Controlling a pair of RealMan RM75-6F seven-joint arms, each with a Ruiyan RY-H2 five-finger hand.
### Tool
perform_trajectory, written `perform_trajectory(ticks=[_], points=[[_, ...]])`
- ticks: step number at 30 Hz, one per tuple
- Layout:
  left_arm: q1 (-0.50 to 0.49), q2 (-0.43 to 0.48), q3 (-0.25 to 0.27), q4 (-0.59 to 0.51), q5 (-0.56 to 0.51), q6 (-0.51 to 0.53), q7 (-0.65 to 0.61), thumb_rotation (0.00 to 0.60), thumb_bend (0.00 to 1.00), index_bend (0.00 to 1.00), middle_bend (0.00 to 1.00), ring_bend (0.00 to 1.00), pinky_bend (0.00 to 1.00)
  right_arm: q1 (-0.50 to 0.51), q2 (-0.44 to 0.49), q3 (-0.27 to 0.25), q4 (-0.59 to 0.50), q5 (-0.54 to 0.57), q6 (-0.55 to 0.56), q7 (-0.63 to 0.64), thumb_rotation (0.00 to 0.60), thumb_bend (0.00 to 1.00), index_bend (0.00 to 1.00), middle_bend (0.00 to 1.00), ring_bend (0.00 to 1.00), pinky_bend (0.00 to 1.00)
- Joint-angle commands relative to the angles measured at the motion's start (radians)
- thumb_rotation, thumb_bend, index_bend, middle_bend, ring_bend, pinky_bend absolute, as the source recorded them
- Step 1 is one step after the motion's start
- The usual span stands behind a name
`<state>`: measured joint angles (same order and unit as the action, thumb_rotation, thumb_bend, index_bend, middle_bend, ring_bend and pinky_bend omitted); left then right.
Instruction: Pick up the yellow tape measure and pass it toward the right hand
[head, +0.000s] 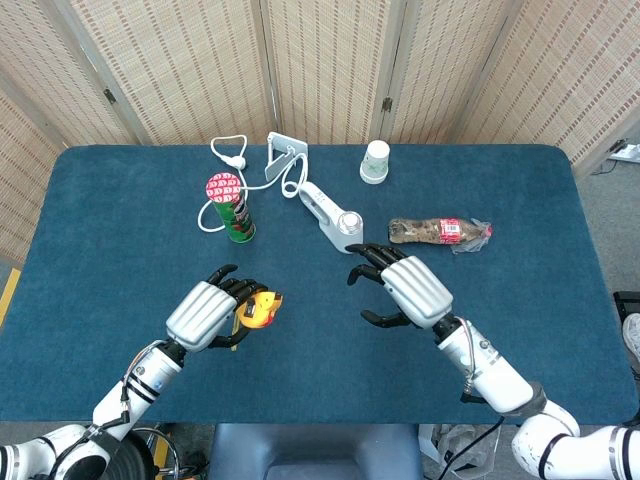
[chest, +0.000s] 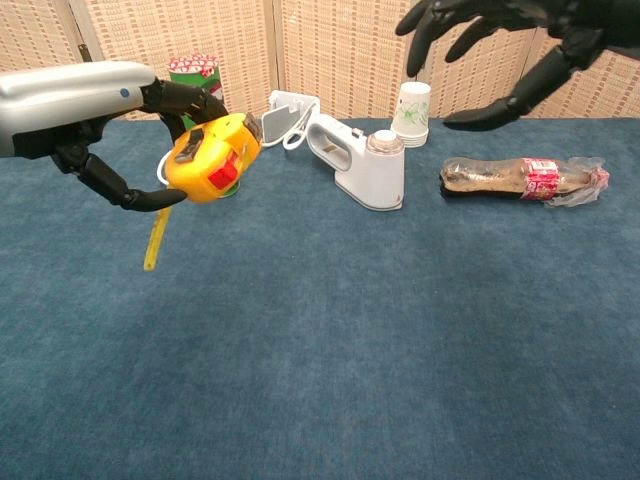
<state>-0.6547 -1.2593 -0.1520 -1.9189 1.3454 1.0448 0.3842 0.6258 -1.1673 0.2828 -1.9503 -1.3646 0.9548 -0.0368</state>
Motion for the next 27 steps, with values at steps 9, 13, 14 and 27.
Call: perform_trajectory(ticks=[9, 13, 14, 27], points=[[-0.017, -0.079, -0.008, -0.017, -0.037, 0.058, 0.127, 0.6, 0.41, 0.47, 0.5, 0.47, 0.16, 0.112, -0.113, 0.03, 0.035, 0.142, -0.053, -0.055, 0.6, 0.29, 0.42, 0.16, 0.12, 0.17], [-0.022, -0.099, -0.007, -0.025, -0.041, 0.071, 0.15, 0.6, 0.41, 0.47, 0.5, 0.47, 0.15, 0.136, -0.142, 0.035, 0.051, 0.165, -0.051, -0.059, 0.6, 0.29, 0.43, 0.16, 0.13, 0.17], [-0.023, -0.103, -0.007, -0.027, -0.042, 0.072, 0.153, 0.6, 0.41, 0.47, 0.5, 0.47, 0.15, 0.141, -0.147, 0.036, 0.054, 0.17, -0.05, -0.059, 0.6, 0.29, 0.43, 0.16, 0.13, 0.17], [-0.039, -0.152, -0.006, -0.041, -0.067, 0.092, 0.204, 0.6, 0.41, 0.48, 0.5, 0.47, 0.15, 0.186, -0.19, 0.03, 0.086, 0.215, -0.051, -0.053, 0.6, 0.29, 0.46, 0.18, 0.13, 0.17]])
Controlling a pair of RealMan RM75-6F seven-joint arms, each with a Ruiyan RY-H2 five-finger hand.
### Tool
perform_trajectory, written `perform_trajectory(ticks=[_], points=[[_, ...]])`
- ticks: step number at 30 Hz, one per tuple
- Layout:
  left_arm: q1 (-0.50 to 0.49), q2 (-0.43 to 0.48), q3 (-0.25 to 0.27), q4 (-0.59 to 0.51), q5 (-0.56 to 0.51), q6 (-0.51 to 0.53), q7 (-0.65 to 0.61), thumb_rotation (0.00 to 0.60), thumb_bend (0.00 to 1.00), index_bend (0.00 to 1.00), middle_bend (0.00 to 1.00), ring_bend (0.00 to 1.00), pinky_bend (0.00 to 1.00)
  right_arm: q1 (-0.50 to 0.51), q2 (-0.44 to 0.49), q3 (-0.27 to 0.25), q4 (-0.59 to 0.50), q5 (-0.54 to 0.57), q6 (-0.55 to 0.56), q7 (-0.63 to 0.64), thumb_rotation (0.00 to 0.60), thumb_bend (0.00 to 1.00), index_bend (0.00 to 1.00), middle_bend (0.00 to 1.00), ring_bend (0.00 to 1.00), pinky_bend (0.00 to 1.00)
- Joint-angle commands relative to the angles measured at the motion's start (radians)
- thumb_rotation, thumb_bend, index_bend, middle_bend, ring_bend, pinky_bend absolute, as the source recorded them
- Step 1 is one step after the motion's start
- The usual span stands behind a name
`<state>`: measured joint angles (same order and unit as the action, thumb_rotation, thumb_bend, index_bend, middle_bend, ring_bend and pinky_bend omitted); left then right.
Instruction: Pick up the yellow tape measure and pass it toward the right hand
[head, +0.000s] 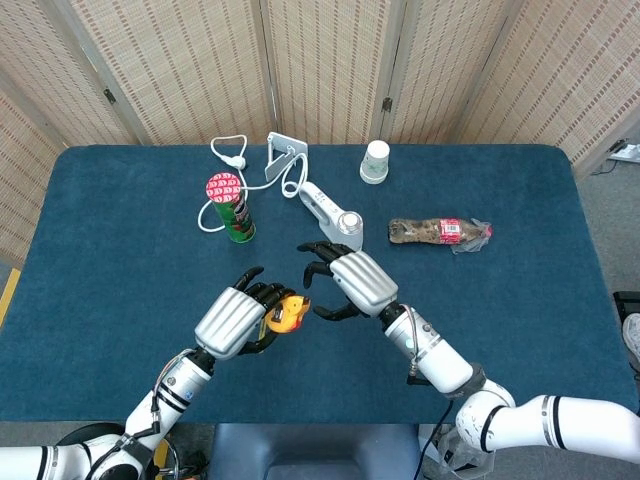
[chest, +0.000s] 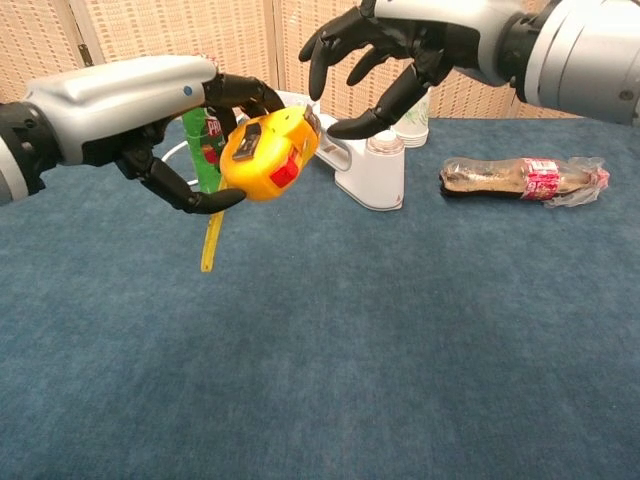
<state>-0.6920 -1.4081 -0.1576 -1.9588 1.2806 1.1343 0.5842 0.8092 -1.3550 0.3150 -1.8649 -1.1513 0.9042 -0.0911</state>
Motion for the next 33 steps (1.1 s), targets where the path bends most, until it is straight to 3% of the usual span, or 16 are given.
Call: perform_trajectory(ticks=[1, 16, 33], points=[[-0.002, -0.004, -0.001, -0.002, -0.004, 0.004, 0.006, 0.6, 0.41, 0.48, 0.5, 0.47, 0.15, 0.005, -0.004, -0.004, 0.0, 0.003, 0.0, 0.001, 0.6, 0.29, 0.46, 0.18, 0.13, 0.17], [-0.006, -0.009, 0.004, -0.002, -0.015, 0.02, 0.013, 0.6, 0.41, 0.48, 0.5, 0.47, 0.14, 0.031, -0.016, -0.025, 0.007, 0.032, -0.008, -0.005, 0.6, 0.29, 0.49, 0.18, 0.13, 0.17], [-0.006, -0.012, 0.009, 0.033, -0.04, 0.021, 0.0, 0.6, 0.41, 0.49, 0.51, 0.47, 0.14, 0.037, -0.021, -0.034, 0.015, 0.04, 0.016, -0.002, 0.6, 0.29, 0.63, 0.22, 0.15, 0.17]])
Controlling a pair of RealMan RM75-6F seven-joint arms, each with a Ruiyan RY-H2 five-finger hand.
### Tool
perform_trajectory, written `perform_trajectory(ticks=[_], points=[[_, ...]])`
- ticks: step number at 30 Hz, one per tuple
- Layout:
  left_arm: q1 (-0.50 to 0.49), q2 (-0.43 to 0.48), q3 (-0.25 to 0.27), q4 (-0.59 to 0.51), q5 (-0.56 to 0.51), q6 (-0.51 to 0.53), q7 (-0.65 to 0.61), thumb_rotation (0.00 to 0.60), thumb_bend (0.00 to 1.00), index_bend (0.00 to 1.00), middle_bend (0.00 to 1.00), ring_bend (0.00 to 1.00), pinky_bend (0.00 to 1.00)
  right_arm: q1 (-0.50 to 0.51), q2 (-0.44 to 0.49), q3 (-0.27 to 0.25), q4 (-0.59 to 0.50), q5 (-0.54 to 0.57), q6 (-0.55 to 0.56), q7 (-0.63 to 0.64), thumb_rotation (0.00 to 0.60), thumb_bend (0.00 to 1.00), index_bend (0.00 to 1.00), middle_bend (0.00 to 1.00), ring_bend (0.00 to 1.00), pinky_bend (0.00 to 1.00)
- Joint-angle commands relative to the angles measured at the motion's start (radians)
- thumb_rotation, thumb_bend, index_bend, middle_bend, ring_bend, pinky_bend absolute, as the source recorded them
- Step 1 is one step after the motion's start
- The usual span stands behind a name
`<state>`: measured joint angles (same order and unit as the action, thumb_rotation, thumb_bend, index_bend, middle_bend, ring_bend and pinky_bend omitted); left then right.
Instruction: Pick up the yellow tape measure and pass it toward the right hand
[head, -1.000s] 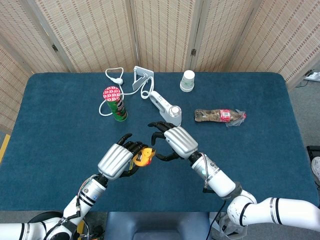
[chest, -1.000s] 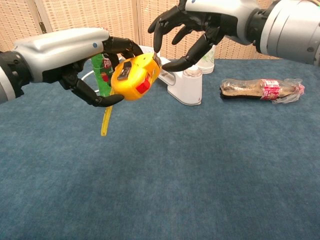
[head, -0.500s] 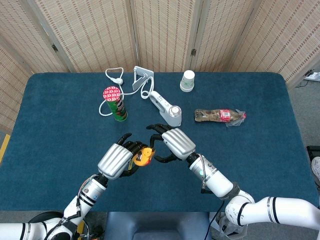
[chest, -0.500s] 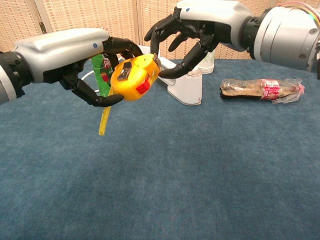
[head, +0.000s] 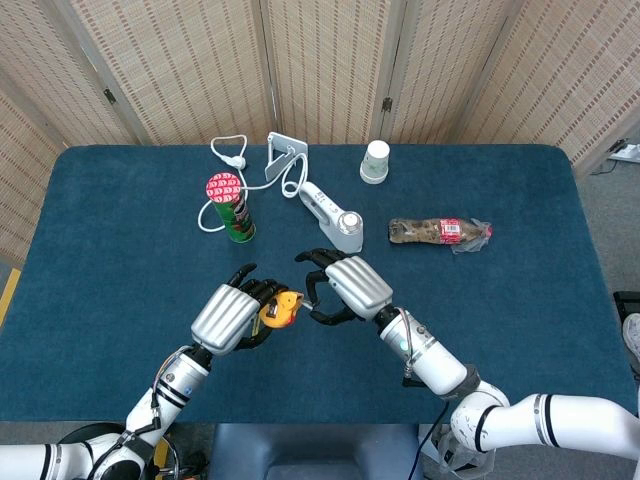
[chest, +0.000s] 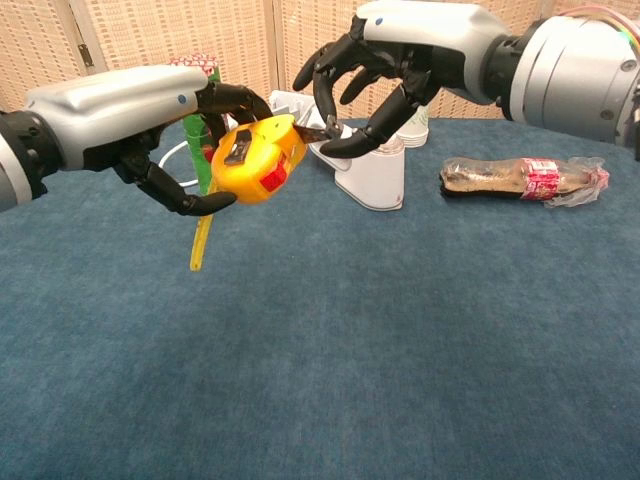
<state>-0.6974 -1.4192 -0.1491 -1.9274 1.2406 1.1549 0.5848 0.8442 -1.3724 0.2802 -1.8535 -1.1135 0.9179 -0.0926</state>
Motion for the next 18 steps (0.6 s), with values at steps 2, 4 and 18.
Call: perform_trajectory(ticks=[2, 4, 18], points=[[-0.001, -0.002, 0.001, 0.002, 0.002, 0.001, -0.001, 0.6, 0.41, 0.49, 0.51, 0.47, 0.14, 0.004, -0.009, 0.001, 0.009, 0.004, 0.005, -0.002, 0.6, 0.29, 0.64, 0.22, 0.15, 0.17], [-0.001, -0.003, 0.003, 0.004, 0.004, 0.002, -0.001, 0.6, 0.41, 0.49, 0.51, 0.47, 0.14, 0.006, -0.014, 0.002, 0.014, 0.006, 0.007, -0.001, 0.6, 0.29, 0.65, 0.23, 0.16, 0.17], [0.005, -0.015, 0.023, 0.041, 0.014, 0.004, -0.004, 0.6, 0.41, 0.49, 0.51, 0.47, 0.14, 0.01, -0.036, 0.007, 0.045, 0.018, 0.026, 0.003, 0.6, 0.3, 0.72, 0.27, 0.19, 0.18]])
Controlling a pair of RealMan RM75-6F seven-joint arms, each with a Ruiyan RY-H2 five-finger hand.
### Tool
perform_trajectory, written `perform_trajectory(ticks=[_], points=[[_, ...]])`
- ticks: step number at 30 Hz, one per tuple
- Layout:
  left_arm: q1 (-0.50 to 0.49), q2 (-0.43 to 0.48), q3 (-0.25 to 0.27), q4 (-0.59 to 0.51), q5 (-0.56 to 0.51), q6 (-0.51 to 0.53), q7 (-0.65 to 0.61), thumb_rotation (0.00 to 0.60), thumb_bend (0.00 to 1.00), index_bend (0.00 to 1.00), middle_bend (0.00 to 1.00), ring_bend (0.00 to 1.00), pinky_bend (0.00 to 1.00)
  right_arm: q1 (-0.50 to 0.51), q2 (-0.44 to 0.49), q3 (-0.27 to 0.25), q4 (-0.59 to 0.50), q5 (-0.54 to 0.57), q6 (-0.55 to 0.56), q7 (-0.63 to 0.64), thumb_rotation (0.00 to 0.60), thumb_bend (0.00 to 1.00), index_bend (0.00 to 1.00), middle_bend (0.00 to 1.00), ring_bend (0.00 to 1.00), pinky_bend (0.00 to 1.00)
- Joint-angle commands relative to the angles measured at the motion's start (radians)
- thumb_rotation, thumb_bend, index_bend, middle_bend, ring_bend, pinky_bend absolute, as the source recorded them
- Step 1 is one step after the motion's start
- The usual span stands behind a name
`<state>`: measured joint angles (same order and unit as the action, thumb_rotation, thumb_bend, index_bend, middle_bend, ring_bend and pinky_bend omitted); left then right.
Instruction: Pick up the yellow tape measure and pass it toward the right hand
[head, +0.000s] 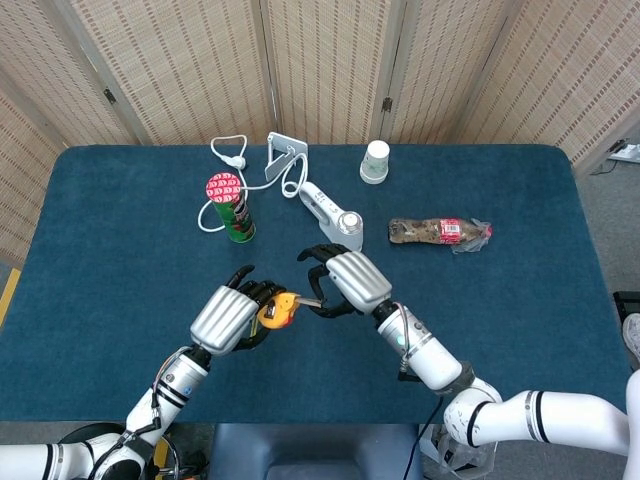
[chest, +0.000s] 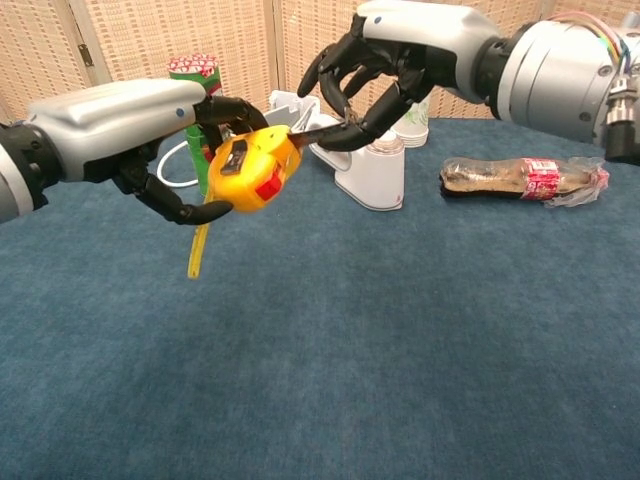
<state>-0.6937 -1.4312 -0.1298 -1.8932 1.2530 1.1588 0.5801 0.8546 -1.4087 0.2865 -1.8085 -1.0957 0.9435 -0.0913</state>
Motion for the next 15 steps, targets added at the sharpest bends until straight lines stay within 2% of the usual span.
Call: perform_trajectory(ticks=[1, 15], points=[[0.002, -0.005, 0.005, 0.012, 0.002, 0.0, 0.0, 0.6, 0.41, 0.49, 0.51, 0.47, 0.14, -0.001, 0.001, 0.001, 0.0, 0.001, 0.001, 0.003, 0.6, 0.31, 0.72, 0.27, 0.19, 0.18], [0.014, -0.022, 0.024, 0.079, 0.017, -0.004, -0.024, 0.6, 0.41, 0.49, 0.51, 0.47, 0.14, 0.003, 0.008, -0.005, 0.012, 0.014, -0.014, 0.005, 0.6, 0.47, 0.72, 0.27, 0.19, 0.18]])
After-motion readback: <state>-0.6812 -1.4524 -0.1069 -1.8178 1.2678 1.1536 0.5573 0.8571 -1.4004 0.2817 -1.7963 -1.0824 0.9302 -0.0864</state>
